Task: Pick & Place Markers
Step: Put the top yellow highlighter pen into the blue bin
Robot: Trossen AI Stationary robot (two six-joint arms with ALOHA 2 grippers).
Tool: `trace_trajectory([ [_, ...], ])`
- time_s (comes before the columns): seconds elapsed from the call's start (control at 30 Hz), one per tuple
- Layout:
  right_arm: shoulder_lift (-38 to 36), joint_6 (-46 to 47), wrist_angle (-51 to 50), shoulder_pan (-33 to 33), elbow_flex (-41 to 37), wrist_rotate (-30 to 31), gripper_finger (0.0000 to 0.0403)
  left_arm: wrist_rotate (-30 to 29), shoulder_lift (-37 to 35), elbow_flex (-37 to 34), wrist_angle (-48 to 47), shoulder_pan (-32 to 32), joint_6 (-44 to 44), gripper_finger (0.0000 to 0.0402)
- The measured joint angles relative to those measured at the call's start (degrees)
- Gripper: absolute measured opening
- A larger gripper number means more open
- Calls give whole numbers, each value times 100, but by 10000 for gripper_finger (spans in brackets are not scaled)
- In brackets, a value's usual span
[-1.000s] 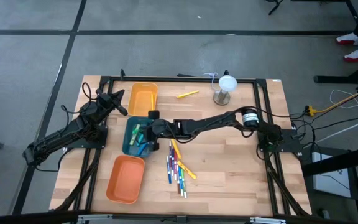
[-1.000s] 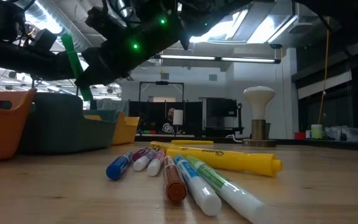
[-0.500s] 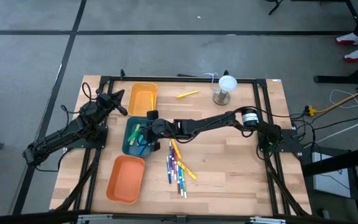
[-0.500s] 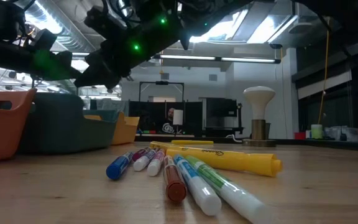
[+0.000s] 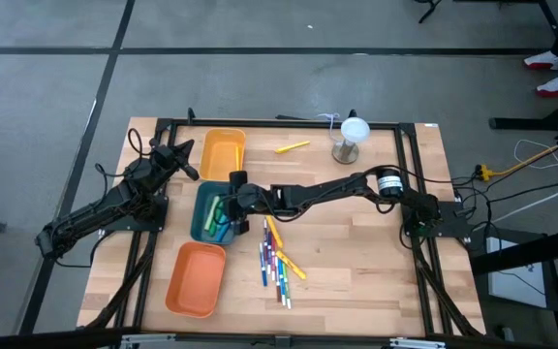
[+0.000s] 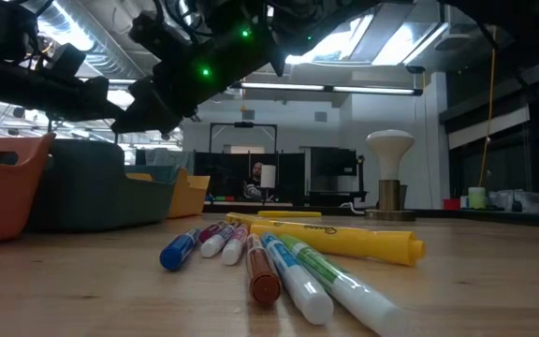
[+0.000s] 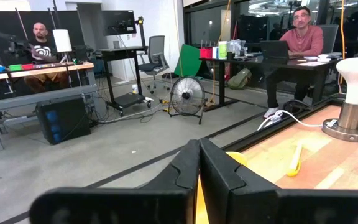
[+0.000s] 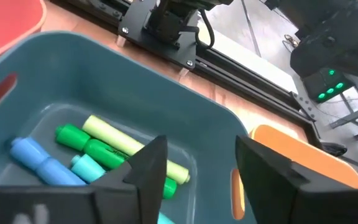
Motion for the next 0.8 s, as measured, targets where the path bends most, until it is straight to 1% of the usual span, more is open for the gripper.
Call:
trace_trajectory([
  [0.17, 0, 867, 105, 18, 0, -4, 215, 0, 0, 1, 0, -1, 0, 8],
  [0.3, -2, 1476, 205, 18, 0, -7, 226, -1, 0, 2, 0, 0, 0, 11],
  [0.6, -4, 1911, 351, 18, 0, -9, 227, 0, 0, 0, 0, -2, 0, 7],
  [0.73, -7, 2625, 503, 18, 0, -37, 227, 0, -1, 0, 0, -1, 0, 10],
  [0.8, -7, 2997, 538, 18, 0, -235, 227, -1, -1, 0, 0, -1, 0, 10],
])
